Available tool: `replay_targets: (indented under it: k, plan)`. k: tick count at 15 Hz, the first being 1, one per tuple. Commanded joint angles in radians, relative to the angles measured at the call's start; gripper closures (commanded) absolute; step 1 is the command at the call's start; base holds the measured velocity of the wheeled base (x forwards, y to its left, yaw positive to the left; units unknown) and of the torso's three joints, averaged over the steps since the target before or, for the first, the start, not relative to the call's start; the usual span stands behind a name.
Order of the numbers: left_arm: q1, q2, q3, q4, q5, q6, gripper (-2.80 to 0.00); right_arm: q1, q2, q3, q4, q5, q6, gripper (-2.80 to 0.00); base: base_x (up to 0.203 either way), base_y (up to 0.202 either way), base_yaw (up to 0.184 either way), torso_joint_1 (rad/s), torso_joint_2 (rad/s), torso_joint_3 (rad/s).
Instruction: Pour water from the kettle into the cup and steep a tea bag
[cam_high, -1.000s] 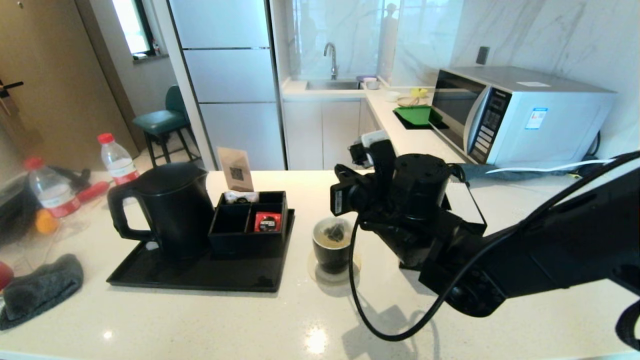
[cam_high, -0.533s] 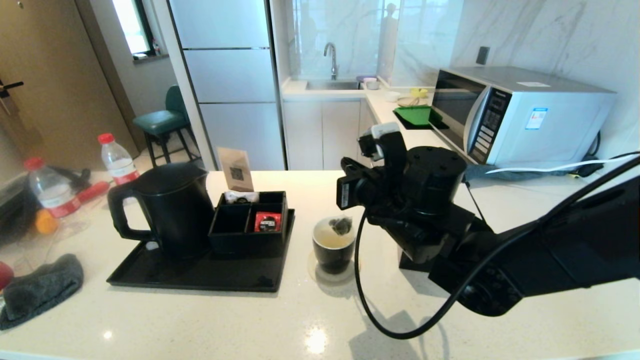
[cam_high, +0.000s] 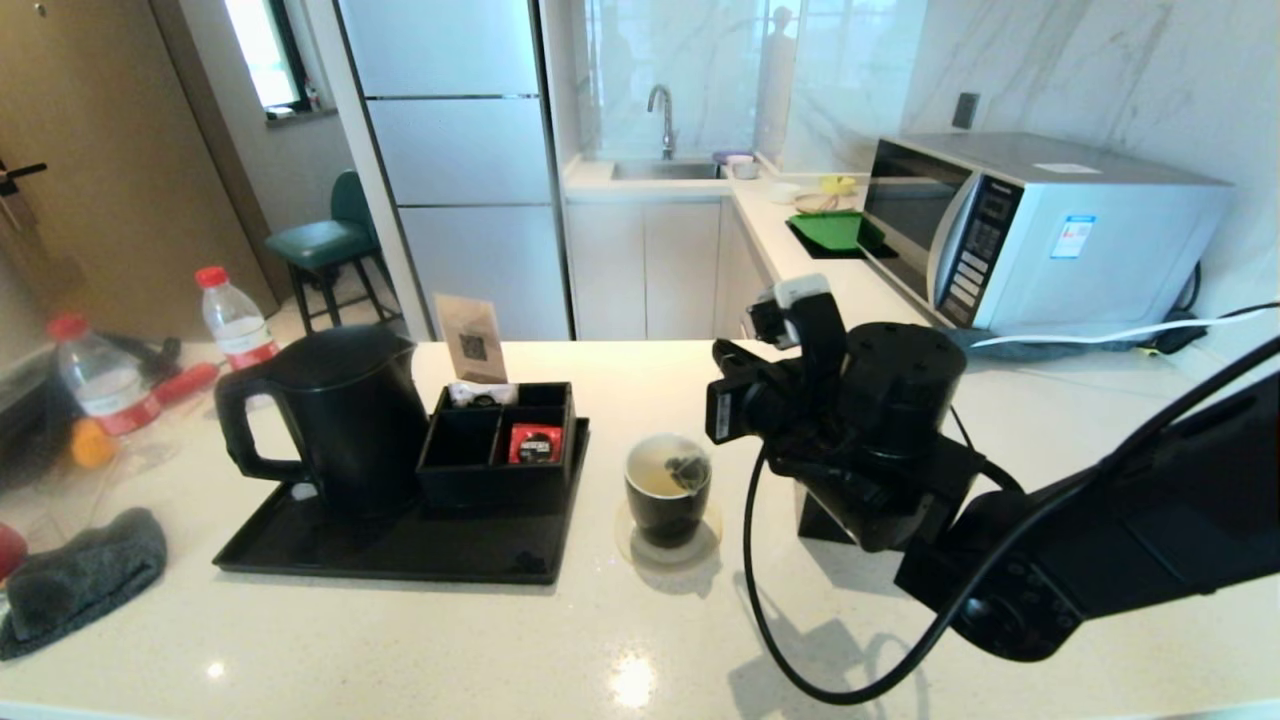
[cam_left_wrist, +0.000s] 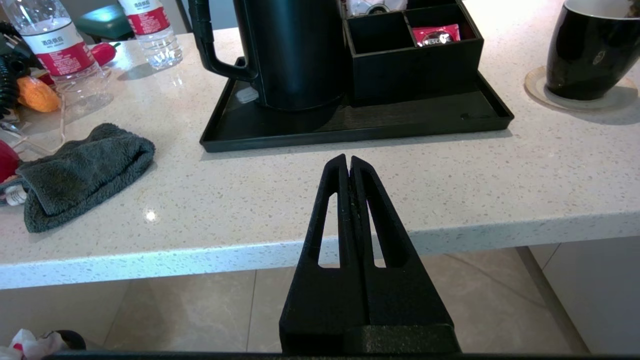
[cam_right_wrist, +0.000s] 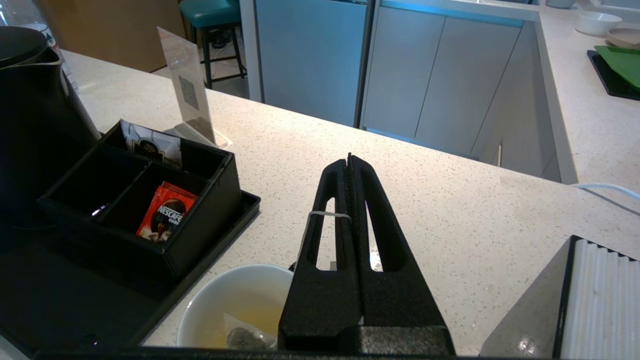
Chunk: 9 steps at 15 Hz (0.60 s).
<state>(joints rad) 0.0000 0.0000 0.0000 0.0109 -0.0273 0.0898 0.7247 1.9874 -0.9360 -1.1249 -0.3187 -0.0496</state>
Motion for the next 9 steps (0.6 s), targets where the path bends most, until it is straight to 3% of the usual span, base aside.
replay_targets:
  k: [1, 9]
  plan:
    - [0.0, 0.0, 0.0, 0.0, 0.0, 0.001, 0.0, -0.004, -0.006, 0.002, -0.006, -0.002, -0.001, 0.0, 0.0, 0.0, 0.0, 0.0, 0.0, 0.0]
    - [0.0, 0.0, 0.0, 0.0, 0.001, 0.001, 0.0, -0.004, -0.016, -0.017, -0.001, -0.001, -0.001, 0.0, 0.0, 0.0, 0.0, 0.0, 0.0, 0.0]
